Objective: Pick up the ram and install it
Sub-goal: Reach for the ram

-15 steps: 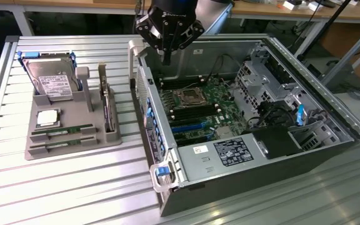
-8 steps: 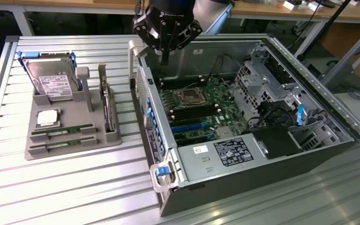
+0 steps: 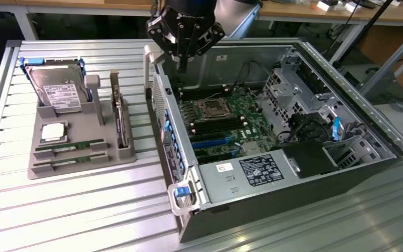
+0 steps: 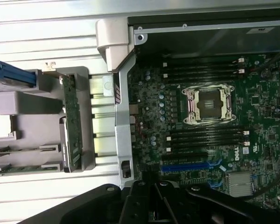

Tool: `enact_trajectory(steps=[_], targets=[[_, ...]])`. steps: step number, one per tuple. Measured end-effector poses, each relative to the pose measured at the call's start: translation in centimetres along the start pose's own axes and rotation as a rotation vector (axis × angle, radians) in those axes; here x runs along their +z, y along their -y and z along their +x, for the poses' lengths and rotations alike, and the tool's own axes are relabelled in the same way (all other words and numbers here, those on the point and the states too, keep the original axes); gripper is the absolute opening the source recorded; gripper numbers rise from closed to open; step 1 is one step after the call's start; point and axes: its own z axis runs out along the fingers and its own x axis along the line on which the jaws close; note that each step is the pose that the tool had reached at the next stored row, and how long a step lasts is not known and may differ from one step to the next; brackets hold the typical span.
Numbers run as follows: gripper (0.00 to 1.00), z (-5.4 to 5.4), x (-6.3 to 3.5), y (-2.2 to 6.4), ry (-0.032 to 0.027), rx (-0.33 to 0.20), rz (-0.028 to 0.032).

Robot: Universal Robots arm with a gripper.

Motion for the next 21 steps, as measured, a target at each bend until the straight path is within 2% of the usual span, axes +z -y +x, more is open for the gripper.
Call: enact_trajectory(steps=[21], targets=[[0.10, 1.1, -0.03, 0.08, 0.0000, 0.000, 0.0000]])
